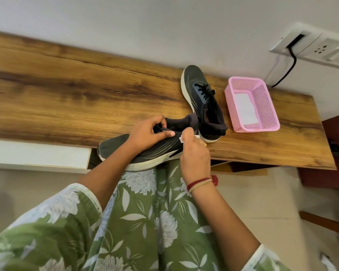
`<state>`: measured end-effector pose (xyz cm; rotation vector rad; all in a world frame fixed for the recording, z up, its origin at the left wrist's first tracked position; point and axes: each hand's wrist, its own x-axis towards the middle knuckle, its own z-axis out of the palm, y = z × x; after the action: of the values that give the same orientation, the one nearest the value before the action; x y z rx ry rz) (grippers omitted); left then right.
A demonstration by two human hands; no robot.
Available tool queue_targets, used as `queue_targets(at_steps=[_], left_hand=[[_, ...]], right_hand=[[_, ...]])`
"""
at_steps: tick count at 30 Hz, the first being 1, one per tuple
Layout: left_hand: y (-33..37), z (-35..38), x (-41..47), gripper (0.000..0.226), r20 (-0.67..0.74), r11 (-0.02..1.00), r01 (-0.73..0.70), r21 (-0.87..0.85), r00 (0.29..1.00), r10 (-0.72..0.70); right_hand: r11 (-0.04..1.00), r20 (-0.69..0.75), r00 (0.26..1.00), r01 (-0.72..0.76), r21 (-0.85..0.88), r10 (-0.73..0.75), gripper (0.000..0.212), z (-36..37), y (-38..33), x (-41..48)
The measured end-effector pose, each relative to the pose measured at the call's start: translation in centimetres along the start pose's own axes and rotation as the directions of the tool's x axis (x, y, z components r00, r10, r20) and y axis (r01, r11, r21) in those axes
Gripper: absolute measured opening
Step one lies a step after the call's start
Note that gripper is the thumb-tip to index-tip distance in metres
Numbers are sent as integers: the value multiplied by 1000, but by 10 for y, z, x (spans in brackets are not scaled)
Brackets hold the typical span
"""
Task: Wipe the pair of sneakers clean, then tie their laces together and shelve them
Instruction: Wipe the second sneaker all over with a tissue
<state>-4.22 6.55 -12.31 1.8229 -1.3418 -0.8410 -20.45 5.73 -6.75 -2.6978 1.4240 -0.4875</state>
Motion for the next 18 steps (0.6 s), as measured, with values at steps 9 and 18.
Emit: queue_targets(at_steps=[9,18], left_hand=[[-3,2,1,44,20,999,9,-32,1000,-9],[-6,1,3,41,16,1000,0,-29,1000,1]], right_hand=[[977,145,969,188,105,-202,16,-1,-29,-20],[927,19,959,-280,249,284,20,-5,21,6]])
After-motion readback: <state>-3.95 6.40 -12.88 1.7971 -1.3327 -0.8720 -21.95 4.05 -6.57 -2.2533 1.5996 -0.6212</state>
